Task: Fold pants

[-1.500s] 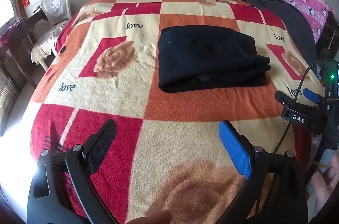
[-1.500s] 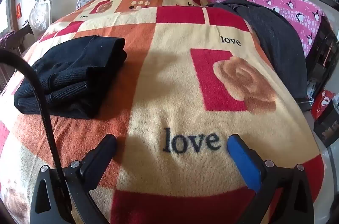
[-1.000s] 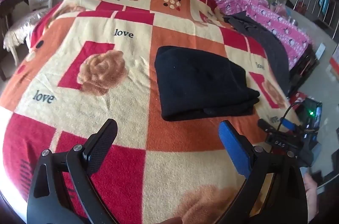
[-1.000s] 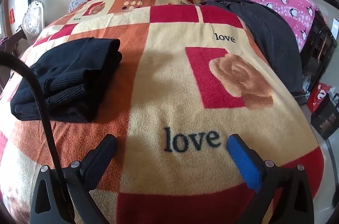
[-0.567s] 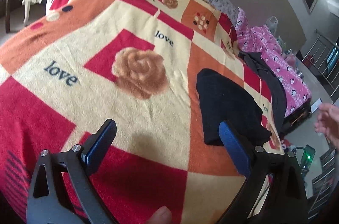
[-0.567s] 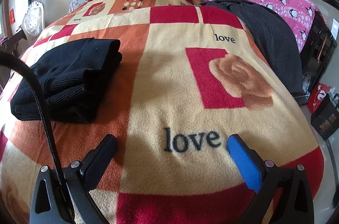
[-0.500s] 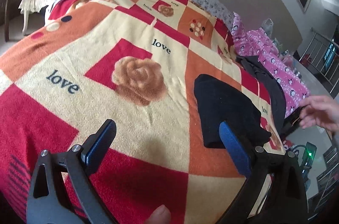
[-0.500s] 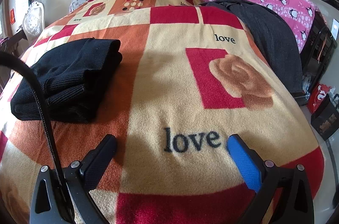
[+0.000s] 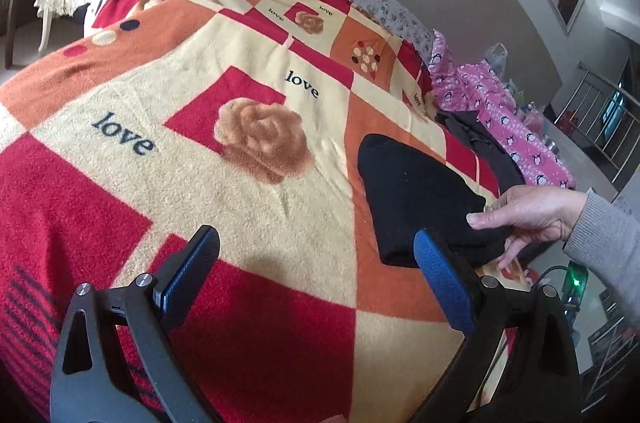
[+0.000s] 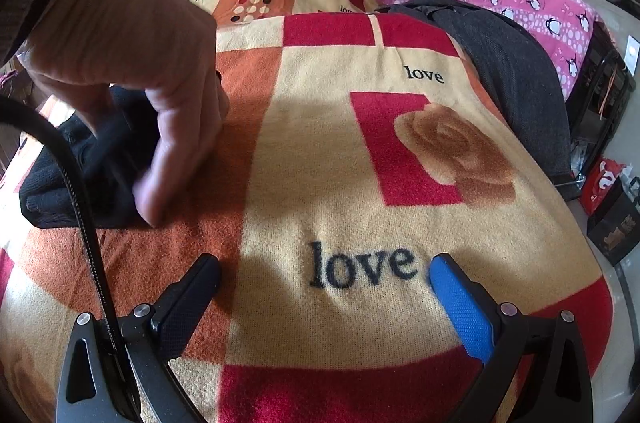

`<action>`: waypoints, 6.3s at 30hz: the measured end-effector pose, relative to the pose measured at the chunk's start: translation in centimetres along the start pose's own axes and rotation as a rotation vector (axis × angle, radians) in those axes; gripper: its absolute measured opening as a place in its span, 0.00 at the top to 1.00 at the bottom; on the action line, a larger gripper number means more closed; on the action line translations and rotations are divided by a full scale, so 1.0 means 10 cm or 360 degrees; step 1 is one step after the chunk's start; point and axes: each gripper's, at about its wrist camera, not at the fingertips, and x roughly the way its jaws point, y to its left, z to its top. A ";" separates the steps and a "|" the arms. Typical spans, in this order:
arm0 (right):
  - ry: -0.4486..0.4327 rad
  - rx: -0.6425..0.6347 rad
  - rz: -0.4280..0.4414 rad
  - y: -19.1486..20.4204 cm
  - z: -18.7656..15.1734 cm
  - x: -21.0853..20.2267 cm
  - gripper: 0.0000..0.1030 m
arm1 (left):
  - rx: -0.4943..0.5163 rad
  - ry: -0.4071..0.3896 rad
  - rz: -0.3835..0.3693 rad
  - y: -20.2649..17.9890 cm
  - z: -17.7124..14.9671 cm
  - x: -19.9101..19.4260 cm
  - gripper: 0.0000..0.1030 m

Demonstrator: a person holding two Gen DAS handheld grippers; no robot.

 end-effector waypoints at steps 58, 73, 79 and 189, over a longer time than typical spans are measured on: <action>-0.0002 0.0003 -0.0006 0.00 0.00 0.00 0.00 | 0.0101 0.0022 -0.0093 -0.12 -0.04 -0.10 0.05; -0.0006 0.0005 -0.0007 0.01 0.01 0.00 0.00 | 0.0028 -0.0033 -0.0097 0.03 0.02 -0.25 0.05; -0.0010 0.0007 -0.0006 0.01 0.02 -0.01 0.00 | -0.0031 -0.0014 -0.0095 0.15 0.04 -0.20 0.05; 0.0212 0.1498 0.0850 -1.76 0.21 0.29 0.38 | -0.0029 0.0075 0.0242 0.40 0.65 0.45 0.79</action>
